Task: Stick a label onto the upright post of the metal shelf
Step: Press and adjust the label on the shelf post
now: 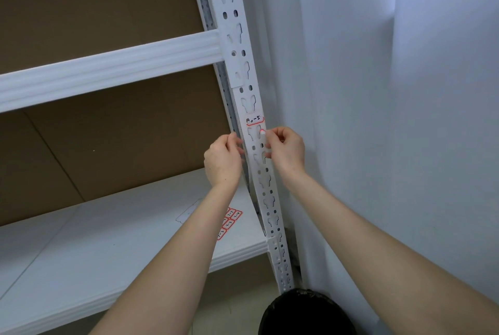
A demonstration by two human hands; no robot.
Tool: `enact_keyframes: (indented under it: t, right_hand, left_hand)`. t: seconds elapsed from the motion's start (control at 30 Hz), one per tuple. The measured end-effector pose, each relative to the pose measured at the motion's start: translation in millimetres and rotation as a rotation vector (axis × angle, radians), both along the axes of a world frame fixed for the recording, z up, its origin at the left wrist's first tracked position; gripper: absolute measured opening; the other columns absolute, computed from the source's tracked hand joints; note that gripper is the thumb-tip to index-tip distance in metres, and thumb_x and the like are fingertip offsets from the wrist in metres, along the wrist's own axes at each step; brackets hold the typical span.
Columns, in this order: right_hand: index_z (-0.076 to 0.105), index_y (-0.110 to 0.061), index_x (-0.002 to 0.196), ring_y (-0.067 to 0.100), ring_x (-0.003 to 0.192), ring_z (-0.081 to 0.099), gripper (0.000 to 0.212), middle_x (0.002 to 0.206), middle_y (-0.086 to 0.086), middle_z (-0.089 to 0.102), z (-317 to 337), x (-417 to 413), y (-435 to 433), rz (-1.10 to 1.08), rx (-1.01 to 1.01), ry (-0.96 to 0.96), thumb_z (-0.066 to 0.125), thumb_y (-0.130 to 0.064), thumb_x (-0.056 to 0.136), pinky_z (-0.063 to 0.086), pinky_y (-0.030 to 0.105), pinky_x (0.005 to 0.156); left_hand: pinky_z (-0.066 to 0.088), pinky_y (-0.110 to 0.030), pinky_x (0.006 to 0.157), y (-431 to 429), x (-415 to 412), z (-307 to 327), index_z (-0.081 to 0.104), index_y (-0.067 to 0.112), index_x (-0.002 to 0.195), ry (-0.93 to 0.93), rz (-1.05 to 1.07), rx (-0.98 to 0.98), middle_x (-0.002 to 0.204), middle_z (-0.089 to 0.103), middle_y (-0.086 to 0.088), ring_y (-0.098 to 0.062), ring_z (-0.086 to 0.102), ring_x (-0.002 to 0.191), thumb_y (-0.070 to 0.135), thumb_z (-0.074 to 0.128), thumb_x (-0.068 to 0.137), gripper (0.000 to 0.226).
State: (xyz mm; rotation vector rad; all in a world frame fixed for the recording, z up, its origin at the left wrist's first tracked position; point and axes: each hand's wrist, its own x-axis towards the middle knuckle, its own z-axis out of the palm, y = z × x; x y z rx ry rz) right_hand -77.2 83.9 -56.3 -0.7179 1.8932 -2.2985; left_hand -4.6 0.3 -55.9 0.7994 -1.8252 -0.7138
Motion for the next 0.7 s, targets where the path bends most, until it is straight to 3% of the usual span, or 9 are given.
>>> enact_keyframes:
  t: [0.1,0.17,0.27,0.4,0.57,0.7]
  right_hand:
    - [0.056,-0.016,0.078,0.013,0.064,0.056,0.015,0.072,-0.001,0.058,-4.2,4.2,0.2,0.067,0.008,-0.007,0.055,-0.019,0.093,0.051,0.021,0.057]
    - [0.057,-0.016,0.078,0.013,0.068,0.057,0.015,0.073,0.000,0.058,-7.6,6.7,2.4,0.087,0.007,-0.019,0.055,-0.018,0.093,0.052,0.020,0.055]
    - [0.058,-0.016,0.075,0.015,0.068,0.059,0.018,0.071,0.002,0.059,-18.7,8.8,8.3,0.114,0.016,-0.031,0.055,-0.017,0.093,0.056,0.026,0.059]
    - [0.062,-0.015,0.076,0.022,0.078,0.067,0.021,0.079,0.006,0.066,-46.0,14.2,17.9,0.162,0.117,-0.038,0.051,-0.015,0.093,0.059,0.035,0.069]
    - [0.063,-0.012,0.077,0.019,0.070,0.063,0.021,0.075,0.008,0.064,-90.0,24.7,38.9,0.228,0.219,-0.122,0.051,-0.011,0.094,0.052,0.024,0.057]
    - [0.064,-0.014,0.069,0.018,0.066,0.065,0.025,0.072,0.010,0.066,-134.1,38.1,49.0,0.232,0.341,-0.216,0.054,-0.007,0.092,0.056,0.027,0.061]
  left_hand:
    - [0.059,-0.031,0.062,5.6,-0.4,5.1,0.062,0.017,0.091,0.149,-0.092,0.118,0.087,0.068,-0.004,-0.019,0.067,0.068,0.026,0.051,0.096,0.015]
    - [0.057,-0.028,0.055,9.6,0.0,7.1,0.061,0.016,0.092,0.231,-0.146,0.162,0.085,0.067,-0.006,-0.018,0.064,0.065,0.023,0.054,0.094,0.011]
    - [0.053,-0.026,0.050,20.9,2.7,-3.0,0.067,0.012,0.087,0.219,-0.323,0.273,0.074,0.065,-0.006,-0.016,0.059,0.057,0.021,0.060,0.091,0.011]
    - [0.060,-0.030,0.063,34.7,10.6,-32.5,0.068,0.000,0.100,0.134,-0.564,0.480,0.085,0.068,-0.013,-0.017,0.068,0.068,0.008,0.062,0.090,0.015]
    - [0.058,-0.021,0.064,35.1,23.9,-77.3,0.070,-0.001,0.100,-0.024,-0.540,0.536,0.080,0.069,-0.010,-0.011,0.067,0.066,0.002,0.061,0.088,0.015]
    - [0.056,-0.018,0.054,42.7,37.6,-127.1,0.072,-0.002,0.094,-0.143,-0.418,0.566,0.071,0.068,-0.008,-0.005,0.064,0.050,0.002,0.067,0.083,0.012]
